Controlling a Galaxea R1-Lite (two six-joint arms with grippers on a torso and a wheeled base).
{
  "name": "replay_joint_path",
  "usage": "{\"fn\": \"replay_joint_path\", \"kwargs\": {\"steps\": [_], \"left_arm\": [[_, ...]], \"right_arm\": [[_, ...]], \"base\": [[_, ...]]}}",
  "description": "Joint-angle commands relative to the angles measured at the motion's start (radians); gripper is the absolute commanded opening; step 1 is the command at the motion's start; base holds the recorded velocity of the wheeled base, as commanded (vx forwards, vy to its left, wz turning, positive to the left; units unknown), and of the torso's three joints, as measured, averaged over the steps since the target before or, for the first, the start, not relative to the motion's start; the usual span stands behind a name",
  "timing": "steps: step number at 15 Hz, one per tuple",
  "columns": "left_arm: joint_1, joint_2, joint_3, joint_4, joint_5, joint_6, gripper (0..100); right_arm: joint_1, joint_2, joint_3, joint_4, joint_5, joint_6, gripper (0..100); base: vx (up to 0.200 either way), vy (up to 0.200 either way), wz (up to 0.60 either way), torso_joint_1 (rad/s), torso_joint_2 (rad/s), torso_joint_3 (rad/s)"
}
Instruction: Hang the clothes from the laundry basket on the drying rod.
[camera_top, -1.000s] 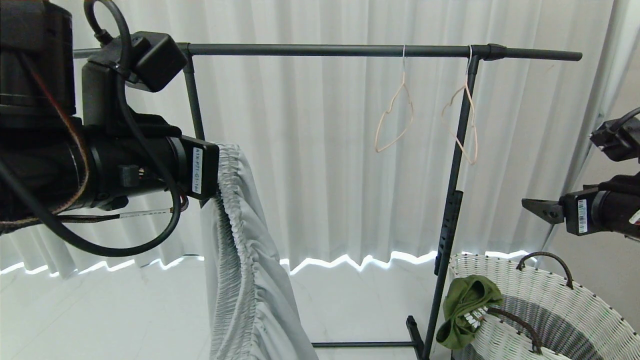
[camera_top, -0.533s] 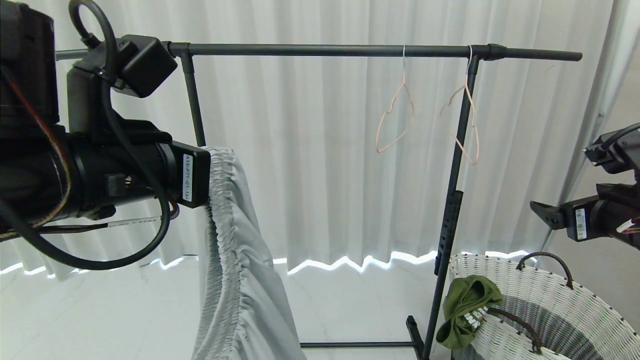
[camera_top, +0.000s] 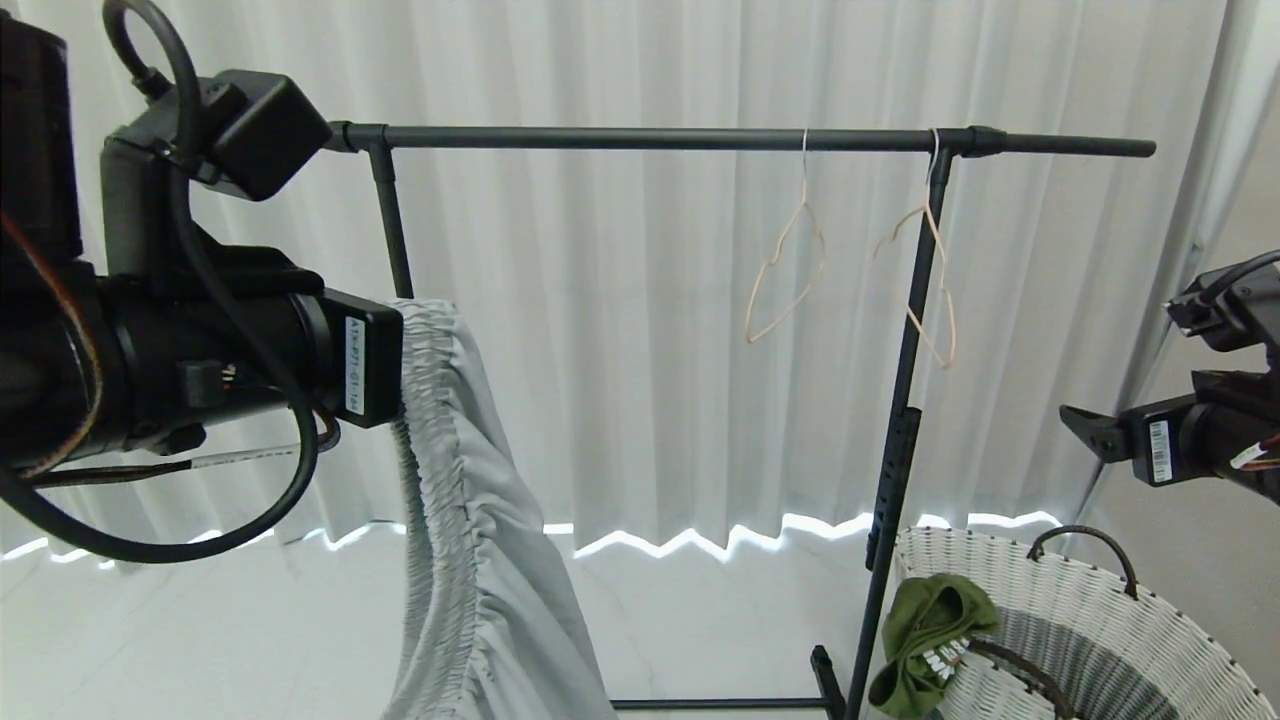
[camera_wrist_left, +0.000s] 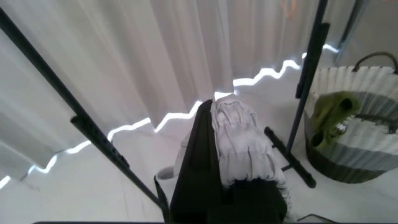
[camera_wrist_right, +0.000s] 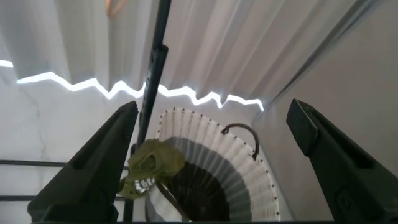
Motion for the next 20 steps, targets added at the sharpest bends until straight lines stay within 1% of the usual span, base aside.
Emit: {"fn": "replay_joint_path", "kwargs": {"steps": [1, 3, 4, 6, 8, 10, 16, 18, 20], "left_arm": [[0.001, 0.001, 0.008, 0.002, 0.001, 0.002, 0], [0.001, -0.005, 0.018, 0.001, 0.001, 0.034, 0], [0.001, -0.010, 0.031, -0.016, 0.001, 0.054, 0], [0.001, -0.008, 0.069, -0.091, 0.001, 0.072, 0], [0.007, -0.007, 0.129, -0.188, 0.003, 0.115, 0], [0.023, -0.004, 0.161, -0.245, 0.003, 0.150, 0], [0.027, -0.019, 0.166, -0.251, 0.003, 0.152, 0], [0.027, -0.021, 0.169, -0.251, 0.006, 0.153, 0], [0.027, -0.021, 0.167, -0.251, 0.007, 0.152, 0]], "right_arm": [[0.001, 0.001, -0.002, 0.001, 0.001, 0.000, 100], [0.001, 0.003, -0.005, -0.001, 0.001, 0.000, 100], [0.001, 0.004, -0.005, -0.001, 0.001, 0.000, 100], [0.001, 0.006, -0.005, -0.001, 0.001, -0.005, 100], [0.001, 0.006, -0.006, -0.002, 0.003, -0.015, 100], [0.001, 0.006, -0.008, -0.002, 0.003, -0.019, 100], [0.001, 0.006, -0.002, -0.004, 0.009, -0.031, 100], [0.001, 0.006, 0.001, -0.004, 0.010, -0.052, 100], [0.001, 0.006, -0.005, -0.004, 0.018, -0.052, 100]], "base": [[0.000, 0.000, 0.00, 0.041, -0.49, -0.261], [0.000, 0.000, 0.00, 0.085, -0.47, -0.254], [0.000, 0.000, 0.00, 0.271, -0.48, -0.246], [0.000, 0.000, 0.00, 0.325, -0.46, -0.256], [0.000, 0.000, 0.00, 0.261, -0.47, -0.256], [0.000, 0.000, 0.00, 0.239, -0.49, -0.259], [0.000, 0.000, 0.00, 0.238, -0.49, -0.255], [0.000, 0.000, 0.00, 0.088, -0.19, -0.097], [0.000, 0.000, 0.00, 0.023, -0.04, -0.023]]}}
